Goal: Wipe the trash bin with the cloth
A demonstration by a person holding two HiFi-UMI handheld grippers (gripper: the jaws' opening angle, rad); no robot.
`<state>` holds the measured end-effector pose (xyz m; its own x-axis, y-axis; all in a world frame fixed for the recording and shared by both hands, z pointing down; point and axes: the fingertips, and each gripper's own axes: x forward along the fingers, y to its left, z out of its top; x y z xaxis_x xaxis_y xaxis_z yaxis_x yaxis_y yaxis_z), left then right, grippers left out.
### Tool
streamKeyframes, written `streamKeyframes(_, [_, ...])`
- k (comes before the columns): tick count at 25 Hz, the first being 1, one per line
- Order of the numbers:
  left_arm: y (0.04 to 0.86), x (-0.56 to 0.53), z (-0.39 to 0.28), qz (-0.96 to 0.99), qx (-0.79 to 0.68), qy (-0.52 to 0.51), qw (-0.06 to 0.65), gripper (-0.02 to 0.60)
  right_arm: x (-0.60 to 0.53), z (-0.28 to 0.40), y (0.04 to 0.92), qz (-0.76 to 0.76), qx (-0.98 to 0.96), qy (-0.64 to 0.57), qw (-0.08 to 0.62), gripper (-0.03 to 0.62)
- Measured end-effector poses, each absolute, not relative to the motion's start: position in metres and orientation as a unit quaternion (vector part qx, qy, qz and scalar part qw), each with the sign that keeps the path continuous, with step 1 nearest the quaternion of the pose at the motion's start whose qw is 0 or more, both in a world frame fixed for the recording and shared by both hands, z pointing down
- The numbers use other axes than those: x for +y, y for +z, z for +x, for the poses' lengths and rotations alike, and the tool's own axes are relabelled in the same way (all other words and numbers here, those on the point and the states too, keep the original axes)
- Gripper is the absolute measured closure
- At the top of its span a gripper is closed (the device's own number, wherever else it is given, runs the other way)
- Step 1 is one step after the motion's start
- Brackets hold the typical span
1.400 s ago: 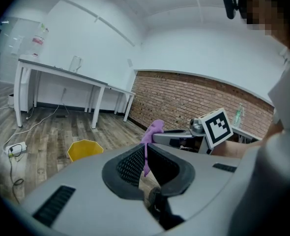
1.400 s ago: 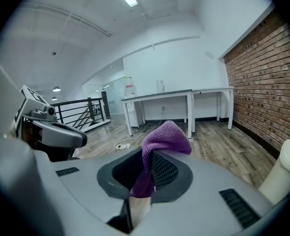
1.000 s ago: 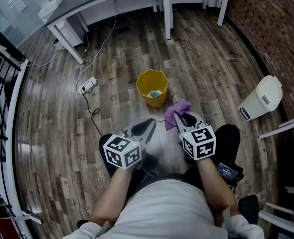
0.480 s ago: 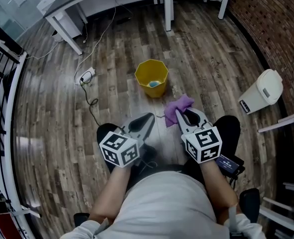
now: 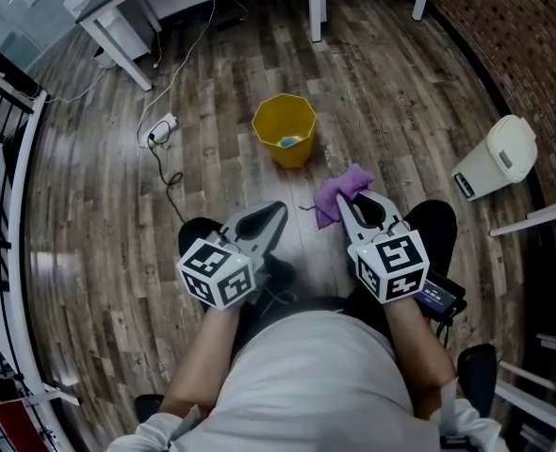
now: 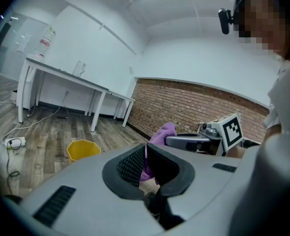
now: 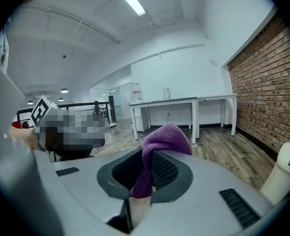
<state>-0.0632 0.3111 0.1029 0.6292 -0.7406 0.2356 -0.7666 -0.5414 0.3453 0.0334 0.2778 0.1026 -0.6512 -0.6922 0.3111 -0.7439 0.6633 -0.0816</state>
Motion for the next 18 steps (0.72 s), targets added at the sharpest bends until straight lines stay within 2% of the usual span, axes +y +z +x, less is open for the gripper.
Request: streamKeyframes(18, [0.094,0.309,-0.064,0.875,-0.439,0.060,0.193,0.575,0.277,0.028,0.091,0.399,-0.905,0.077,0.128,0.551])
